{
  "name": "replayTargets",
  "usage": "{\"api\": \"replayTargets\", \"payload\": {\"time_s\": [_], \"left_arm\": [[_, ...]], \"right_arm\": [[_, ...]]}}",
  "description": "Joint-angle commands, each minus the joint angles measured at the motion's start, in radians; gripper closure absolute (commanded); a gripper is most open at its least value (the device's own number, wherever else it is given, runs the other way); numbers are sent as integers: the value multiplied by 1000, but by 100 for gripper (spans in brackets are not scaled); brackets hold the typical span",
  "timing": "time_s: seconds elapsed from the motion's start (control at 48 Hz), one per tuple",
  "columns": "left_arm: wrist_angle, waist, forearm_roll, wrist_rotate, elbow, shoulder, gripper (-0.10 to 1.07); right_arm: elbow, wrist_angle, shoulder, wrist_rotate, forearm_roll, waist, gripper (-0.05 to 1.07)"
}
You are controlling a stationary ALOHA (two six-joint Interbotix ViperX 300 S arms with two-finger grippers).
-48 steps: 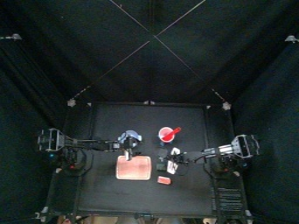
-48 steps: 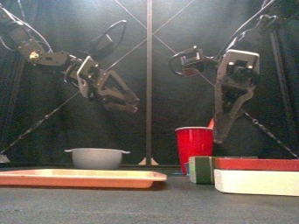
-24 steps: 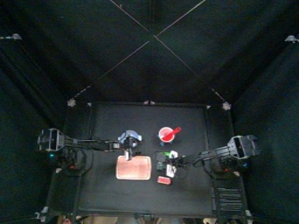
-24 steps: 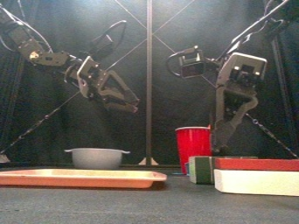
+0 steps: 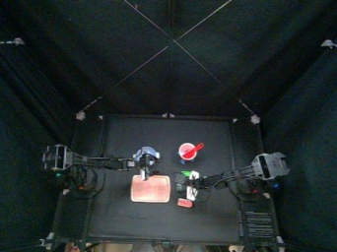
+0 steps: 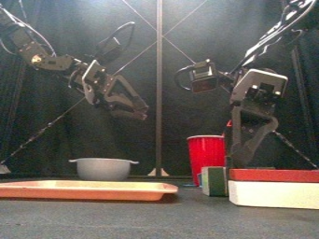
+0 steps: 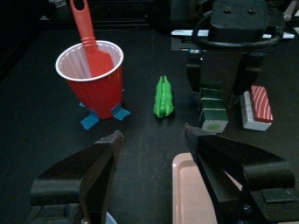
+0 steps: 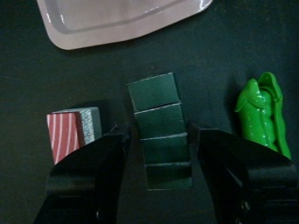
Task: Grab green sushi roll
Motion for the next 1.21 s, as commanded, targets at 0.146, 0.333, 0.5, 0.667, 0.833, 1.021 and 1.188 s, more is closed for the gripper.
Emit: {"api": "replayTargets", "payload": {"time_s": [0.146,0.333,0.5,0.667,0.833,1.021,1.188], "left_arm": [[-3,3,-2,0,-11,-11,5],[-3,5,-2,0,-11,-11,5],[-3,3,-2,0,-11,-12,5],[-3,5,-2,0,-11,-11,5],[-3,5,-2,0,-11,-12,5],[-5,3,-2,0,-11,-11,5],[-3,0,-2,0,-12,-14,5]], "right_arm": [[-6,-6,0,-3,-6,-6,16],[-2,-6,-2,5,-32,-6,22],[-3,-6,-2,6,-32,-8,31],[-12,-2,-31,6,-34,-6,32],[-11,5,-92,8,-35,-6,32],[-3,5,-120,6,-35,-8,32],[5,5,-120,8,-54,-8,32]]}}
